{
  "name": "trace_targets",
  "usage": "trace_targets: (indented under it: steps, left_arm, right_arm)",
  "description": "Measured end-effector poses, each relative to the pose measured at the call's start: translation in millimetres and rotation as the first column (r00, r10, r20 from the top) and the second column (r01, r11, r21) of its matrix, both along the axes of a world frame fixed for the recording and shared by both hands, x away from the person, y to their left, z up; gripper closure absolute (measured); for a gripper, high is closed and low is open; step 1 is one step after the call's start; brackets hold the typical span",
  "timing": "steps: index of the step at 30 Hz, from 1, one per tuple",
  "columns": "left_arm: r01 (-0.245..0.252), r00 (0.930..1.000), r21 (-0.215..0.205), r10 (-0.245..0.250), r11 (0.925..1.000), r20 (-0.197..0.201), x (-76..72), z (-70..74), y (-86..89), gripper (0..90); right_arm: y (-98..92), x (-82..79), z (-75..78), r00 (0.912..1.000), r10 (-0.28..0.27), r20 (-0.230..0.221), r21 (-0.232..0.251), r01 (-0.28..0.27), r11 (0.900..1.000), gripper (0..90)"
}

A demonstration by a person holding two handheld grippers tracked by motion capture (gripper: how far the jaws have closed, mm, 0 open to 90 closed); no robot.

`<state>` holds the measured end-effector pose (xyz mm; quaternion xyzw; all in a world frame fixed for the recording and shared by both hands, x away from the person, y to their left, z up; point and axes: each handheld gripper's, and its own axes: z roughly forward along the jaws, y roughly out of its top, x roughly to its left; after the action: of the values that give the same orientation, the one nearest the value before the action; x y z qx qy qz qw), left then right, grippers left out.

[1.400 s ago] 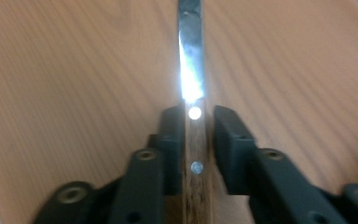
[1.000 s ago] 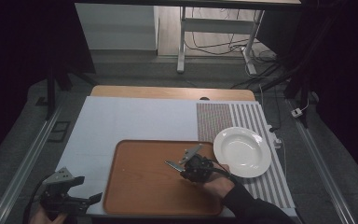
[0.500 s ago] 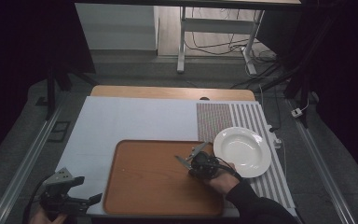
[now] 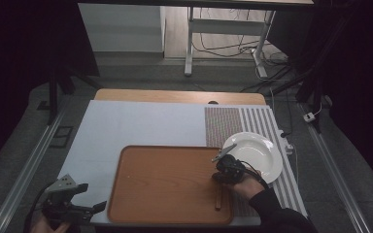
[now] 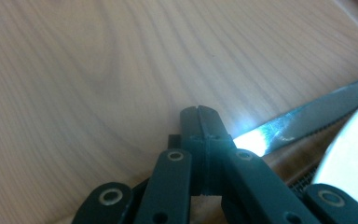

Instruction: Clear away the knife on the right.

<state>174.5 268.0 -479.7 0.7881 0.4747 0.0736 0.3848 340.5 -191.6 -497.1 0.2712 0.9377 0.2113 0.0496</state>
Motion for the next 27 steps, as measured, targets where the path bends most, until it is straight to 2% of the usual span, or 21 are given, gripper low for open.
trace_targets:
  steps: [6,9,15,20,27]
  left_arm:
    - [0.0,1.0,0.0,0.0,1.0,0.0,-0.2,0.0,0.2,4.0]
    - [0.0,1.0,-0.001,0.0,1.0,0.001,-0.3,0.0,0.2,4.0]
    - [-0.003,1.0,-0.002,0.003,1.0,-0.005,-0.2,-0.1,0.7,4.0]
    - [0.0,1.0,-0.008,0.0,1.0,-0.01,0.1,-0.2,1.1,4.4]
    - [0.006,0.9999,-0.016,-0.006,0.9999,-0.01,0.3,-0.2,1.6,4.0]
  right_arm:
    - [-0.7,-0.4,0.7,0.9999,-0.002,0.011,-0.019,0.002,1.0,90.0]
    - [1.1,-1.9,1.3,0.9994,0.004,0.036,-0.026,-0.003,1.0,90.0]
    - [6.4,-6.5,11.6,0.9959,0.015,0.089,0.028,-0.017,0.999,84.6]
    - [8.0,-11.6,20.9,0.9898,0.013,0.142,0.081,-0.025,0.996,77.3]
    - [9.3,-18.3,29.3,0.9855,-0.001,0.17,0.124,-0.02,0.992,62.8]
